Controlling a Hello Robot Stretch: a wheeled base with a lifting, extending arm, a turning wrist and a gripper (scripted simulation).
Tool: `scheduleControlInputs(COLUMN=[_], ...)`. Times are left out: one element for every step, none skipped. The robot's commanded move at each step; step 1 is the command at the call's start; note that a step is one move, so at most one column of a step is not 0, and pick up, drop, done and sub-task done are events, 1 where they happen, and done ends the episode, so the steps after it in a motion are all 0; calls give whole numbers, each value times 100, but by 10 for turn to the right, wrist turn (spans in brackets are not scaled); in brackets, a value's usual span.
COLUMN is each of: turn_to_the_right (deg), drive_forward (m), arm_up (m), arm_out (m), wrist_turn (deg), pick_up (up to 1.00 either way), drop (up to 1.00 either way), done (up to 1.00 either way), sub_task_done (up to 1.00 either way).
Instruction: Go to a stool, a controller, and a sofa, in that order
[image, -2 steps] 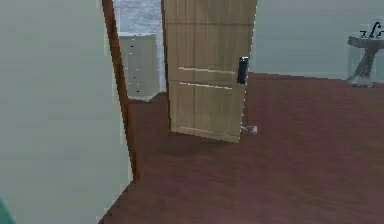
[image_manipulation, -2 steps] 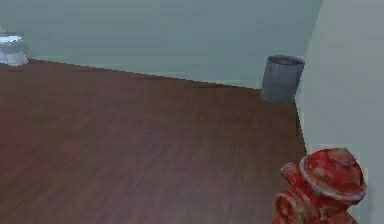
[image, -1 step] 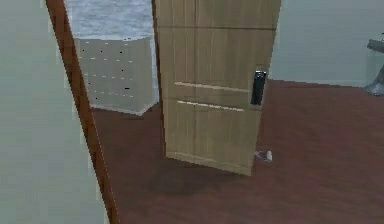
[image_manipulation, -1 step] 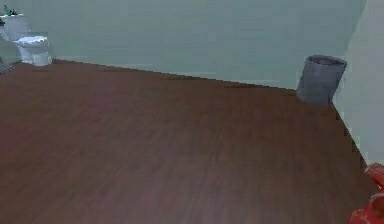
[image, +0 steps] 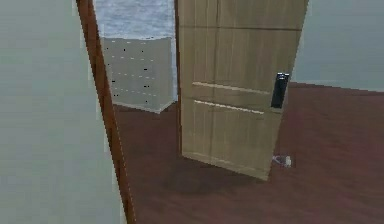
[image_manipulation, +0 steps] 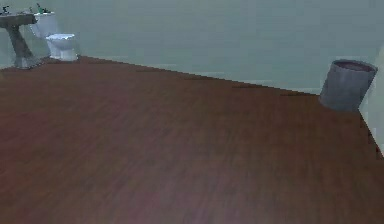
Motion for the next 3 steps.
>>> scheduleControlInputs(turn_to_the_right=[-30, 0, -360], drive_forward=[0, 100, 0], arm_up=[0, 0, 0], arm_out=[0, 0, 0], wrist_turn=[0, 0, 0], pick_up=[0, 0, 0], drop=[0, 0, 0], done=[0, 0, 0], sub_task_done=[0, 0, 0])
